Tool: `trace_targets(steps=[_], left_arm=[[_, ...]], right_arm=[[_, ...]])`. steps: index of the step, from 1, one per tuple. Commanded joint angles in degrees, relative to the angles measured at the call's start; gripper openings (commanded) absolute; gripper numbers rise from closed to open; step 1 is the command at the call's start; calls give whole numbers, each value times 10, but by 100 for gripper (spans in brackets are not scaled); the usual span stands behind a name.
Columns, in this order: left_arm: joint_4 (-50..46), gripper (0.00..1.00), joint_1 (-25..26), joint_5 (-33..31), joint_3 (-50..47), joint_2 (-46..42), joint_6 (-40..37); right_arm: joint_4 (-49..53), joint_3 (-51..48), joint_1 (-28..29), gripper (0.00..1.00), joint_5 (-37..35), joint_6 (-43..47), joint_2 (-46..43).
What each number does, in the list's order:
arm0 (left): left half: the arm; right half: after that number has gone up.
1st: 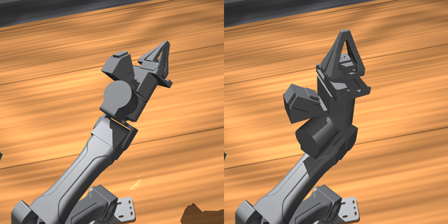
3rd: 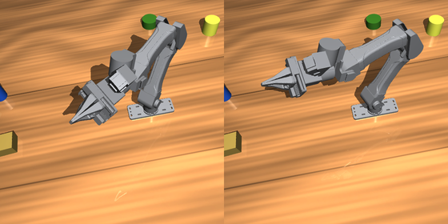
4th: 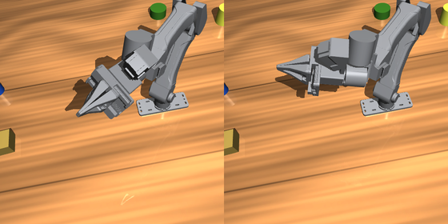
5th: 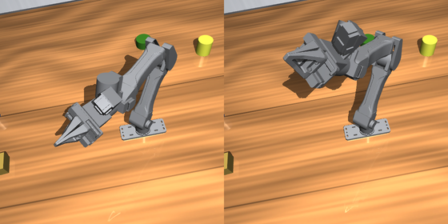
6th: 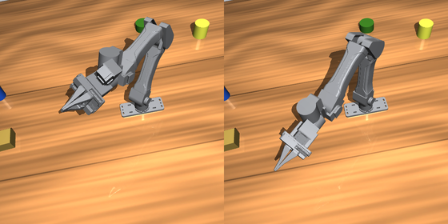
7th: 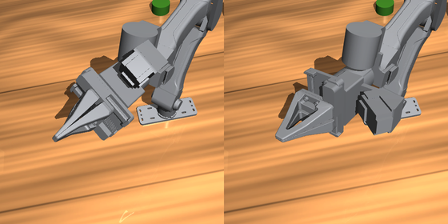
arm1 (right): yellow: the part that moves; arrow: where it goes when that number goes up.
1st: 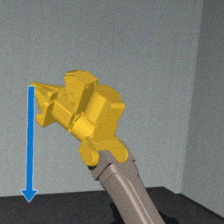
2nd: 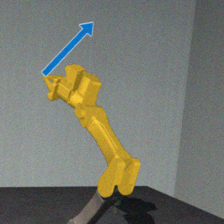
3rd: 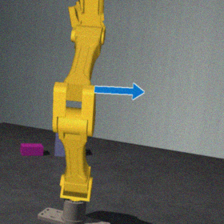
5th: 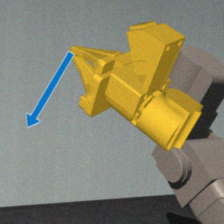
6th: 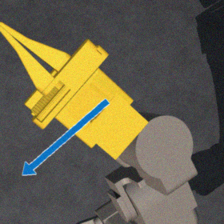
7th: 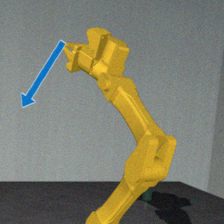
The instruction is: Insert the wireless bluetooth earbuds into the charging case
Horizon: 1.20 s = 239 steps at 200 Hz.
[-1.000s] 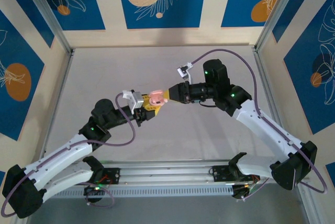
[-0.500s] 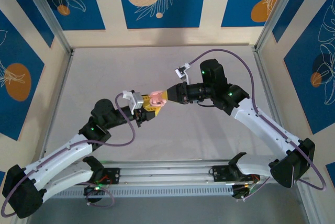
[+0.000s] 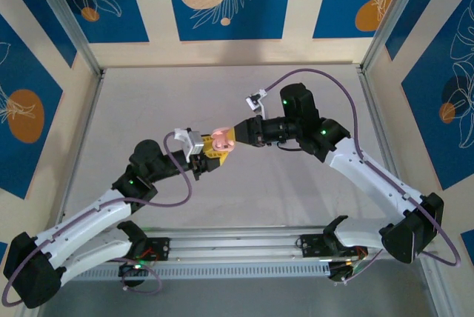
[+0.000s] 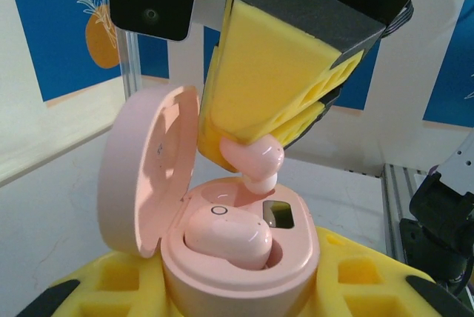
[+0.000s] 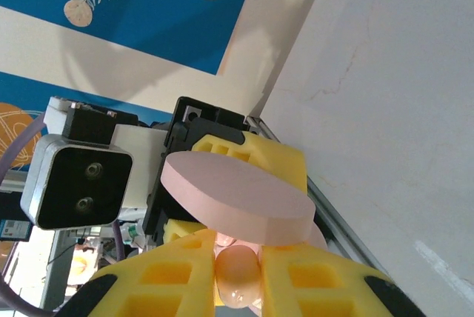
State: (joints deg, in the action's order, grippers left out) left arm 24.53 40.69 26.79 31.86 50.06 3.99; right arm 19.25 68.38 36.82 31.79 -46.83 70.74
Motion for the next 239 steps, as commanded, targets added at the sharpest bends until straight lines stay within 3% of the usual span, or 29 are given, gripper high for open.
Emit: trace_targets(steps=[1,181,239], left_arm=[[31,32,3,20,-1,-2,-3],[40,32,2,16,-1,-7,4],[39,32,2,13,-3,-7,2]], right_arm=[[16,19,7,21,-20,15,5],[98,48,26,29,-90,55,10],[102,55,26,37,-96,55,5]])
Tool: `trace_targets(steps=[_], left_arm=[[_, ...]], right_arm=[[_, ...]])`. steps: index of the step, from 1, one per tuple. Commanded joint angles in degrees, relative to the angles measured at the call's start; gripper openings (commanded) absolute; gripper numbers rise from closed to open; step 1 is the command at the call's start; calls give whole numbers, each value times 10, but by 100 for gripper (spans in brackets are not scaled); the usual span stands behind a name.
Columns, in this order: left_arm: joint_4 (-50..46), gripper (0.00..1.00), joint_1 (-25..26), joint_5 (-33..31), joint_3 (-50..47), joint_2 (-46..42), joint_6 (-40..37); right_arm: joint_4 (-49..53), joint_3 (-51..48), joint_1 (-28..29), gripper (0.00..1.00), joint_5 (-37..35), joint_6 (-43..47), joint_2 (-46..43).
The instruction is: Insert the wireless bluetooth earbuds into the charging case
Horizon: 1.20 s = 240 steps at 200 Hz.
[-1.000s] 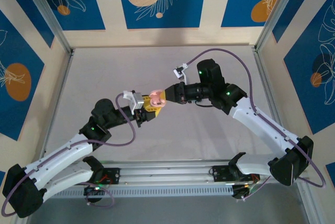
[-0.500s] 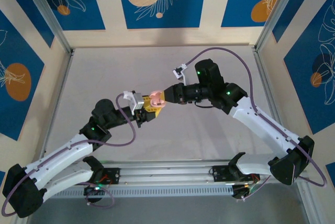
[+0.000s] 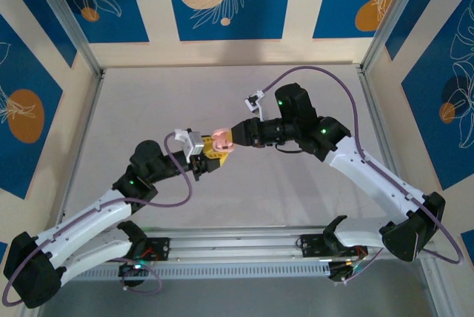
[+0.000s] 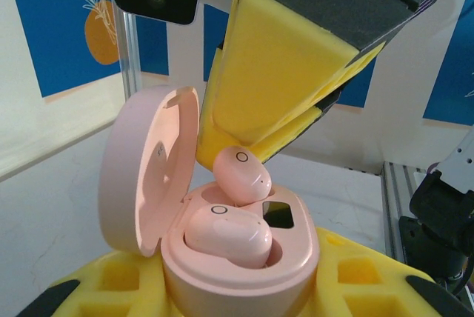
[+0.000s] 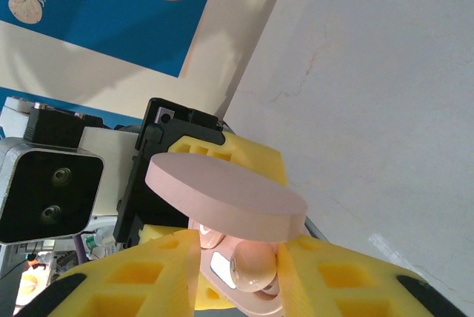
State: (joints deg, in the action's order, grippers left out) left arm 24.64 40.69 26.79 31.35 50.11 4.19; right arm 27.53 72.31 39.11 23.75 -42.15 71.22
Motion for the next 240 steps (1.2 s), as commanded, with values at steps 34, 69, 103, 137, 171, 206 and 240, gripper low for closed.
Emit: trace_targets(steps=[34,69,103,137,171,206,240], left_arm=[[36,32,2,8,1,-7,-2],[36,32,3,4,1,-7,-3],[31,32,3,-5,0,-11,-5],[29,32,3,-8,1,-11,-5],[26,32,3,-14,3,-12,-5],[25,32,2,-15,4,-10,-4],[22,32,3,-15,6,-9,-3]], right_arm=[[16,17,3,40,-13,6,-3],[14,15,3,42,-15,3,-8],[20,14,3,45,-23,5,-15],[22,13,3,46,-24,4,-22],[26,12,3,43,-23,5,-28],[37,13,3,34,-22,4,-28],[32,12,2,25,-19,3,-25]])
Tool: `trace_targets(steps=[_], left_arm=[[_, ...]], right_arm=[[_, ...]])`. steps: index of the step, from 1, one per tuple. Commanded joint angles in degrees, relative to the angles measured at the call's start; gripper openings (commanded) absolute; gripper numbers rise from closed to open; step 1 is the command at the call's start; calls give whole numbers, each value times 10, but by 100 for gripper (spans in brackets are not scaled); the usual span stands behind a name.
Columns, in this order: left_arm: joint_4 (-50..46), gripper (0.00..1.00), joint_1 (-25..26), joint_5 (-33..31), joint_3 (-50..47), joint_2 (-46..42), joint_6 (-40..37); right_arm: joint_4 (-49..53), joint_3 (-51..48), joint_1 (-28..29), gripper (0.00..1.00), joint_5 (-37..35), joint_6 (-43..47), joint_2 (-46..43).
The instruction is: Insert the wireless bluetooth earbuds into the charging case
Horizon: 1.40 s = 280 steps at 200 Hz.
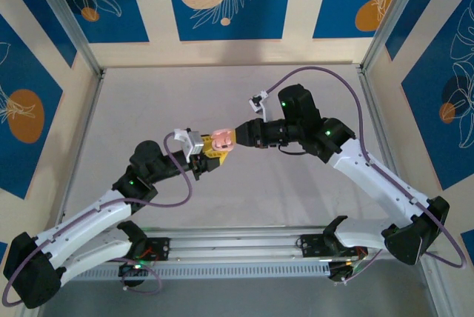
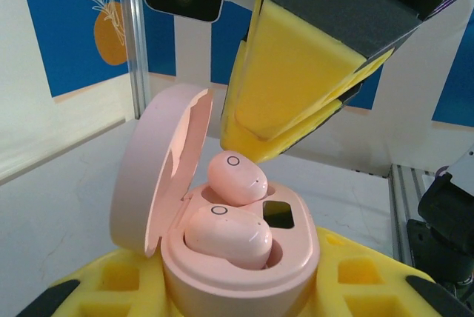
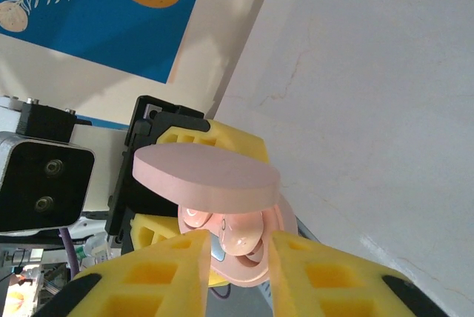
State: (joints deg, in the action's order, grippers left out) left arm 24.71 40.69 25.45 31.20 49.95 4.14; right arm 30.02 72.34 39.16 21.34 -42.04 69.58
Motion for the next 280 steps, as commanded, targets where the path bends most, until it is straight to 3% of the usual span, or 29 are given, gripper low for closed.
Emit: trace_targets(steps=[1,218,280], left_arm=[[21,32,3,-1,8,-7,-3],[31,32,3,21,7,-3,1],[25,32,3,3,3,-10,-4]], right_arm=[[7,11,2,25,5,2,-8],[-27,30,13,24,30,0,34],[-7,9,3,32,7,19,-11]])
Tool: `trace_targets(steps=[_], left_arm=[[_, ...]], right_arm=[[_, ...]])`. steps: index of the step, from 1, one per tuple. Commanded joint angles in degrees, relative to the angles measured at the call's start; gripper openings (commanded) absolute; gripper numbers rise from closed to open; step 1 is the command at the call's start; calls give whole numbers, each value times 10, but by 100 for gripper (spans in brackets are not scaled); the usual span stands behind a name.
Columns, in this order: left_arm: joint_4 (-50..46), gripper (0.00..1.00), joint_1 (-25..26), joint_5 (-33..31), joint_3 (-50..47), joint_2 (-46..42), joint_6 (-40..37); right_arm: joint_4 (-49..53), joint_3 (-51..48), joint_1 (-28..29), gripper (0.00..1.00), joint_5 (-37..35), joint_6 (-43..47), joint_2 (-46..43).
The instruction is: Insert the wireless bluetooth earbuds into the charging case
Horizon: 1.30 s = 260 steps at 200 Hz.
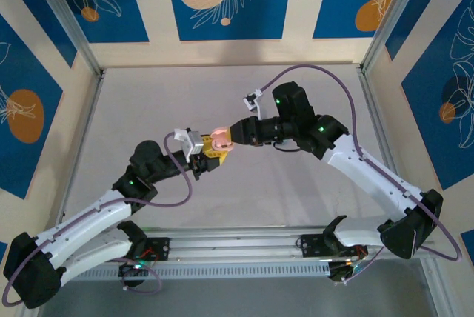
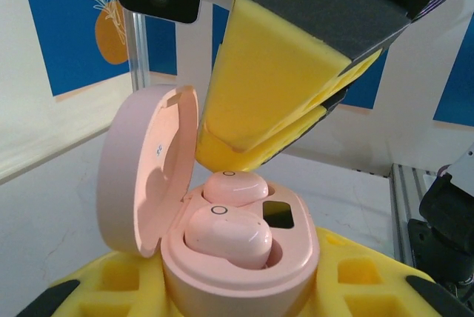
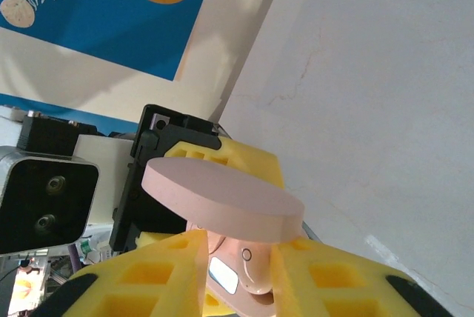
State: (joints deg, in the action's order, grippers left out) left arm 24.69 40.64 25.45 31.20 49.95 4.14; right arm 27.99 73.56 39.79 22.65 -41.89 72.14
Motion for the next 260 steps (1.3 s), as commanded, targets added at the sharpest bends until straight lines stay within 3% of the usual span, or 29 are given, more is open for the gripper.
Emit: trace_targets(steps=[1,58,123,184,260], left_arm=[[26,32,3,3,3,-10,-4],[29,32,3,7,7,-3,-5],[50,32,10,55,12,27,1],[52,32,30,78,25,57,2],[24,32,45,85,42,68,-14]], right_arm=[[14,-4,-4,33,-6,17,-38],[18,-69,-71,46,-39,-1,-146],[-85,-164,-157,54,-30,-142,-210],[-48,-110,-155,61,-1,-142,-169],[-31,-67,-96,64,-1,-132,-102]])
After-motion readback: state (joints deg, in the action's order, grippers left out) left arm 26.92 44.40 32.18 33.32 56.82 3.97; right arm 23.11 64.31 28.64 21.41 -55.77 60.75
